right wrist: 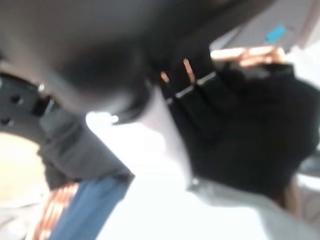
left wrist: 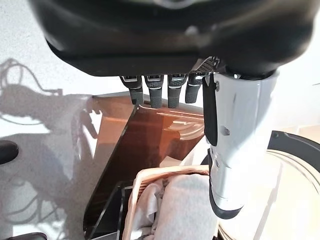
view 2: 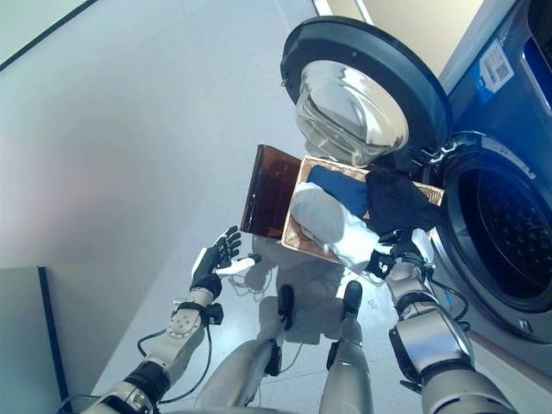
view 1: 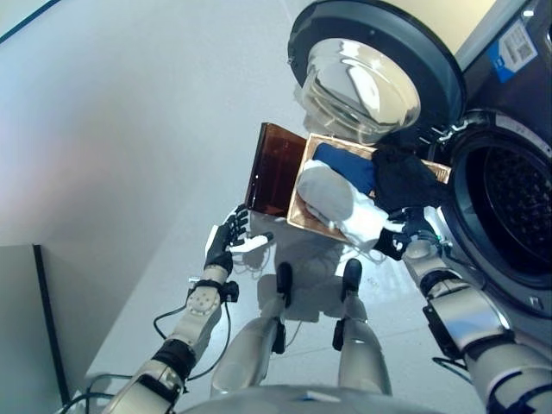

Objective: Pick up the clothes and place them into the washing machine

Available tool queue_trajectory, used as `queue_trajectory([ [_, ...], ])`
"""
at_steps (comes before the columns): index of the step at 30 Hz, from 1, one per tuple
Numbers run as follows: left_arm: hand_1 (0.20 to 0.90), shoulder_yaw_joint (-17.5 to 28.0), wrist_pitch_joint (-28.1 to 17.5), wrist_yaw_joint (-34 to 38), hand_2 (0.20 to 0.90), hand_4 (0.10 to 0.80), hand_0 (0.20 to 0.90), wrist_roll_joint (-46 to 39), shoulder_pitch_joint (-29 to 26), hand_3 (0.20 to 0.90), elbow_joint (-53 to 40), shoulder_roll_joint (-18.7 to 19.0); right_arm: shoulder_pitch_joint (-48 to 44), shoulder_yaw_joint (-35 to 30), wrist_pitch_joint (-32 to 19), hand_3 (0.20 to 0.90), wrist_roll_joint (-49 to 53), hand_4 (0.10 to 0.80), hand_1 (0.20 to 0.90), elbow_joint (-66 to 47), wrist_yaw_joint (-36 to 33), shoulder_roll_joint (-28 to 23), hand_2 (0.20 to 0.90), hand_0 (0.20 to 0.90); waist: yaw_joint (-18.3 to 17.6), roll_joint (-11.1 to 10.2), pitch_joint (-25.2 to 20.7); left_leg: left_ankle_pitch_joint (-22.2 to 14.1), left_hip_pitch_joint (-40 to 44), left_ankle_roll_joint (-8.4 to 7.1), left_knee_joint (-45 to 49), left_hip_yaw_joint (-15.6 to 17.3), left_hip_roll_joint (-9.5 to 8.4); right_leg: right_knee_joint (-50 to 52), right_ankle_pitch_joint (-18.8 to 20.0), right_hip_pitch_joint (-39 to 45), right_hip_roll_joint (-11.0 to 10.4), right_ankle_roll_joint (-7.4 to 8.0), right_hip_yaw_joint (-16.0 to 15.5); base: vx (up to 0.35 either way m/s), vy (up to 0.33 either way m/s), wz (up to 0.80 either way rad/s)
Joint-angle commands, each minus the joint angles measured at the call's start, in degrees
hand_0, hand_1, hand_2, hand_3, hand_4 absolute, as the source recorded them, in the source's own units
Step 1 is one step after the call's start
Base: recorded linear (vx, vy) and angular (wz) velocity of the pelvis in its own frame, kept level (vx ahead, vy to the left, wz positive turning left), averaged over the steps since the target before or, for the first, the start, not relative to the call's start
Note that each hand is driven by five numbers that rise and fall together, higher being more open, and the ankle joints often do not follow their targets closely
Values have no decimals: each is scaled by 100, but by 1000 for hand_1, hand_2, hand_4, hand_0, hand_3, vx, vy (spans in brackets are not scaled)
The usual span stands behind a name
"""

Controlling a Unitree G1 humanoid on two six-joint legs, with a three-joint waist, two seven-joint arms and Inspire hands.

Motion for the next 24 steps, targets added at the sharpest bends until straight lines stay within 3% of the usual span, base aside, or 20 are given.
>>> queue_trajectory([
  [1, 900, -128, -323, 26, 900, 800, 900, 158, -101, 900, -455, 122, -366, -71, -239, 200, 83, 300, 200, 19, -12, 322, 200, 200, 54, -177, -114, -200, 88, -348, -50, -9, -332, -30, 237, 23, -579, 460, 231, 0, 0, 0],
  [13, 900, 31, -322, -38, 900, 800, 900, 161, 66, 900, -384, 114, -104, -323, -267, 200, 164, 300, 200, 16, -21, 93, 200, 200, -52, -286, -258, -276, 336, -345, -50, -18, -322, -30, 142, 286, -586, 454, 219, 5, -4, 0],
  [24, 900, 459, -339, -39, 900, 800, 900, 12, 148, 900, 46, 104, 722, -768, -627, 200, 691, 300, 200, -695, 46, 158, 200, 200, -340, -701, -430, -459, 860, -319, -50, 43, -185, -30, -62, 802, -444, 409, 229, 39, -39, -7],
])
